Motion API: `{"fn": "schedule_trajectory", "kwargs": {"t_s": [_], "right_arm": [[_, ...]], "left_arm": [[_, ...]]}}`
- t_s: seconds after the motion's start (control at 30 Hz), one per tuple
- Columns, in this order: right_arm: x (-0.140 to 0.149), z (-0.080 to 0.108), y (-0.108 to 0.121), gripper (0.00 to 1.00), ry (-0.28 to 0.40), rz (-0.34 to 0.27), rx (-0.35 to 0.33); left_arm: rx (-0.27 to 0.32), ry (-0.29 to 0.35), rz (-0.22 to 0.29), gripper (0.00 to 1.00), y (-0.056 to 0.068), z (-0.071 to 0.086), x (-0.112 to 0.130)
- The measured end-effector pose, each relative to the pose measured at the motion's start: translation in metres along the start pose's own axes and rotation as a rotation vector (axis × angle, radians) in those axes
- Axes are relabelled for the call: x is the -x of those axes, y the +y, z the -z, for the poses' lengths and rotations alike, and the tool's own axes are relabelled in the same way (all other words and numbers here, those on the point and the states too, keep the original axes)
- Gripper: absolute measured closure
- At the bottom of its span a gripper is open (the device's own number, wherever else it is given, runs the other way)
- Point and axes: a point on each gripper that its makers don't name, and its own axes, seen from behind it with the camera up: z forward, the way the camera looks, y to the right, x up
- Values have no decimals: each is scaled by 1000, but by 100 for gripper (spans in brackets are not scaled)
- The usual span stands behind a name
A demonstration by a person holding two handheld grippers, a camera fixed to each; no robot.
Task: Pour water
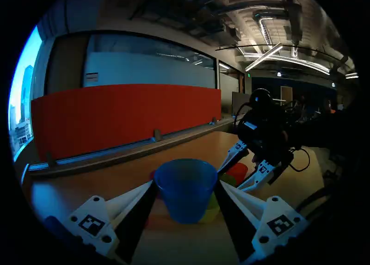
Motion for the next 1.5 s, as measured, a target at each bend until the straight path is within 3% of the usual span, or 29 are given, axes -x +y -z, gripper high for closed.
{"fn": "schedule_trajectory", "kwargs": {"t_s": [0.47, 0.77, 1.5], "right_arm": [[4, -1, -1, 7, -16, 14, -1], [-6, 5, 1, 8, 26, -5, 10], [-59, 62, -17, 8, 213, -47, 41]], "left_arm": [[0, -2, 0, 15, -1, 0, 2], [-3, -3, 1, 15, -2, 0, 3], [-11, -4, -5, 15, 3, 14, -6]]}}
